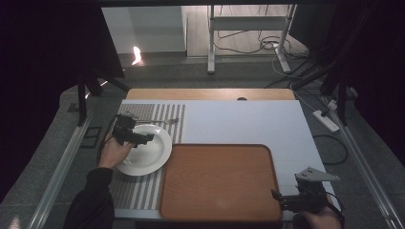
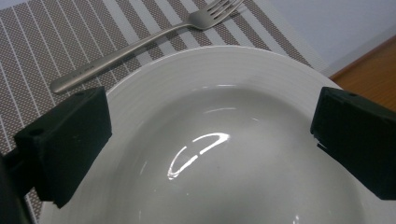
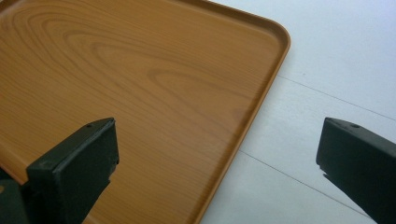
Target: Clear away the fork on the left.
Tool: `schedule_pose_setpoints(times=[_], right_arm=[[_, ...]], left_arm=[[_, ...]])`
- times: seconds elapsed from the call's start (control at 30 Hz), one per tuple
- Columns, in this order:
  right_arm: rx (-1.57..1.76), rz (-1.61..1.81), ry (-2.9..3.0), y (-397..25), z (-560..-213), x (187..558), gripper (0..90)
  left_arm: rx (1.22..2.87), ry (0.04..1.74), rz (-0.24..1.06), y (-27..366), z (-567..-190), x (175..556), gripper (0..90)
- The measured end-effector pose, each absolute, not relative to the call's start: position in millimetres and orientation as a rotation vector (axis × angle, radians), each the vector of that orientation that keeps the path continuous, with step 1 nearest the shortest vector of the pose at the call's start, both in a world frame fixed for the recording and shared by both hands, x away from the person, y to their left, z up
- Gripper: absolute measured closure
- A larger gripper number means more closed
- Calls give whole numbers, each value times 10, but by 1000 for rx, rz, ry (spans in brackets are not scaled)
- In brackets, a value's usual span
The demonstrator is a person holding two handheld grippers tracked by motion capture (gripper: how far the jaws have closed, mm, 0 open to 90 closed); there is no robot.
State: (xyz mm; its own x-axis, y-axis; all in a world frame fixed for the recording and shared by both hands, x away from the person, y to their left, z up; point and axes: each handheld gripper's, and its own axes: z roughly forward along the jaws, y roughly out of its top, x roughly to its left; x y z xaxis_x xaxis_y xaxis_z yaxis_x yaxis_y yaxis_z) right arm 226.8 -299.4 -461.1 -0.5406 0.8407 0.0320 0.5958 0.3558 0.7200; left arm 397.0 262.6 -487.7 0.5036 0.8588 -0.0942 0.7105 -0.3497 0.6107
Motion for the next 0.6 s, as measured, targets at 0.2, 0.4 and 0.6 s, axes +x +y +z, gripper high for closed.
schedule_pose_setpoints(times=[0.2, 0.4, 0.6], right_arm=[[1265, 988, 2289, -2991, -4613, 2272, 0], [1257, 982, 2296, -2983, -4615, 2272, 0], [1260, 990, 2295, -2989, -4615, 2273, 0]], left_arm=[[2175, 1298, 321, 2603, -4900, 4119, 0], [2192, 1308, 323, 2583, -4908, 4285, 0], [2199, 1317, 312, 2574, -4917, 4453, 0]])
